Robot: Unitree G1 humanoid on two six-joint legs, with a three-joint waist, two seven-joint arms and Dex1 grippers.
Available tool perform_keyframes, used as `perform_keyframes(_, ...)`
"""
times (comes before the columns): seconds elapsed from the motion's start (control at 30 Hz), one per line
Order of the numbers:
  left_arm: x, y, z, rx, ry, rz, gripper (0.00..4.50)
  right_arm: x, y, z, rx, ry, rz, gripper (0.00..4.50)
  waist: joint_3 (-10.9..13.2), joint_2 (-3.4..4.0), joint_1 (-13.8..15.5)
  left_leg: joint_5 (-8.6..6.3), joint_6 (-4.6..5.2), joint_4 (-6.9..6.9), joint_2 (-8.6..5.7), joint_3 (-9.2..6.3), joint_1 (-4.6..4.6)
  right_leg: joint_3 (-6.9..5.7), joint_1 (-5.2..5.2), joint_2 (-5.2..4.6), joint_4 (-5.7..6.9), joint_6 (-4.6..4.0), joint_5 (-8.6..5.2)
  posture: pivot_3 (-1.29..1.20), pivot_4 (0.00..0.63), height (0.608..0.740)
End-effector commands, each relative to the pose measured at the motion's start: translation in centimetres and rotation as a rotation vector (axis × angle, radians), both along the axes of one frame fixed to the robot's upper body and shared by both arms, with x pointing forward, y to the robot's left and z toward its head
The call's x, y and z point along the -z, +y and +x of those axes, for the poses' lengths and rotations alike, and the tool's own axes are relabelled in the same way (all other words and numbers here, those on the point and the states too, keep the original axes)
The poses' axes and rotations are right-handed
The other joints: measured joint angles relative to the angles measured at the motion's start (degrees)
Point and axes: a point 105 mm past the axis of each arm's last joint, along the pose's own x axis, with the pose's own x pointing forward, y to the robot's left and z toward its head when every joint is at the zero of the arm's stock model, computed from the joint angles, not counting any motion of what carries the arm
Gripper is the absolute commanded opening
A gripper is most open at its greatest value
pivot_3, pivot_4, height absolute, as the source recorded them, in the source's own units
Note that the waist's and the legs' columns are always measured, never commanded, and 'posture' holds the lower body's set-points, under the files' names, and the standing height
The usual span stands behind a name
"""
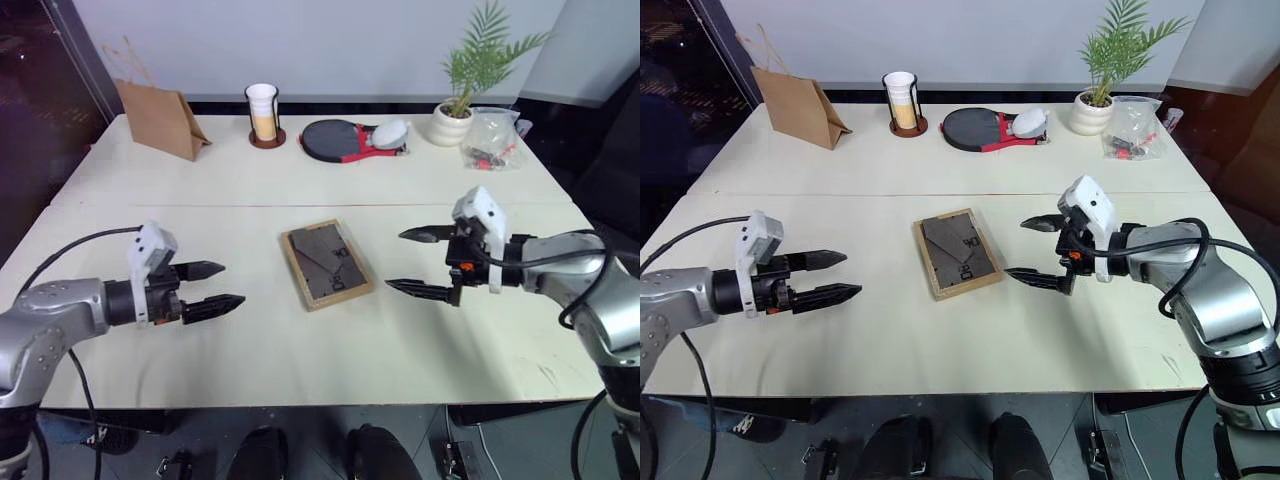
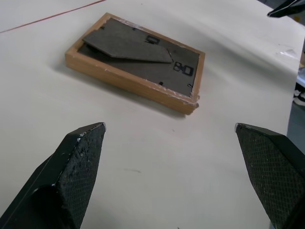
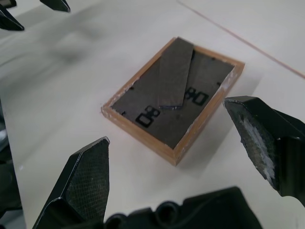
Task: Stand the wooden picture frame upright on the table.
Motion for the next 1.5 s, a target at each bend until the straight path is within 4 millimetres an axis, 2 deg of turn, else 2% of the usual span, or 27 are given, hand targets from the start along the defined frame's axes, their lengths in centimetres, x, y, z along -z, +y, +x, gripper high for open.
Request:
perform_keyframes(0.03, -1.1, -0.3, -0.2, 0.006, -0.054, 0.006, 4.50, -1.1, -0.1, 0.2, -0.017, -0.049, -0.020, 4.44, 0.0, 0.00, 0.0, 0.00, 0.00, 0.00, 0.00, 0.00, 0.00, 0.00, 0.00, -0.01, 0.00, 0.00, 0.00, 0.00, 0.150, 0.740)
perform_keyframes(0.23, -0.9, -1.1, -0.2, 0.024, -0.064, 0.000, 4.50, -0.6, -0.6, 0.7, -0.004, -0.048, -0.023, 4.44, 0.0, 0.00, 0.0, 0.00, 0.00, 0.01, -0.02, 0.01, 0.01, 0.00, 0.01, -0.02, 0.00, 0.00, 0.00, 0.00, 0.150, 0.740)
perform_keyframes(0.63, -1.1, -1.1, 0.5, 0.018, -0.088, -0.007, 4.50, -0.4, -1.5, 0.9, 0.045, -0.052, -0.023, 4.44, 0.0, 0.00, 0.0, 0.00, 0.00, 0.00, -0.02, 0.01, 0.01, 0.00, 0.01, 0.01, 0.01, 0.00, 0.00, 0.00, 0.150, 0.740)
perform_keyframes(1.2, 0.0, -1.7, 2.1, 0.010, -0.116, 0.012, 4.50, 0.0, -2.4, 1.6, 0.104, -0.058, -0.030, 4.44, 0.0, 0.00, 0.0, 0.00, 0.00, 0.02, -0.04, 0.02, 0.01, 0.00, 0.01, 0.03, 0.00, 0.00, 0.00, 0.00, 0.150, 0.740)
perform_keyframes(1.3, 0.6, -1.3, 3.0, -0.042, -0.150, 0.051, 3.64, 0.2, -2.8, 2.9, 0.179, -0.070, -0.017, 3.59, 0.0, 0.00, 0.0, 0.00, 0.00, 0.03, -0.06, 0.02, 0.01, 0.00, 0.02, 0.02, 0.01, 0.00, 0.00, 0.00, 0.150, 0.740)
perform_keyframes(1.37, 1.3, -1.1, 4.0, -0.095, -0.179, 0.093, 2.79, 0.9, -2.7, 4.0, 0.219, -0.084, -0.024, 2.71, 0.0, 0.00, -0.1, 0.00, 0.00, 0.04, -0.08, 0.03, 0.02, 0.01, 0.02, 0.03, 0.01, 0.00, 0.01, 0.00, 0.150, 0.740)
perform_keyframes(1.43, 2.0, -1.3, 5.0, -0.144, -0.206, 0.129, 1.61, 1.8, -2.4, 5.0, 0.251, -0.097, -0.038, 1.56, 0.0, -0.01, -0.1, 0.00, 0.00, 0.05, -0.10, 0.04, 0.02, 0.02, 0.02, 0.05, 0.02, 0.00, 0.01, 0.00, 0.150, 0.740)
perform_keyframes(1.5, 2.7, -1.6, 5.7, -0.175, -0.223, 0.155, 0.63, 2.7, -2.1, 6.0, 0.285, -0.111, -0.050, 0.53, 0.0, -0.01, 0.0, 0.00, 0.00, 0.05, -0.11, 0.04, 0.02, 0.02, 0.02, 0.06, 0.02, 0.00, 0.01, 0.00, 0.150, 0.740)
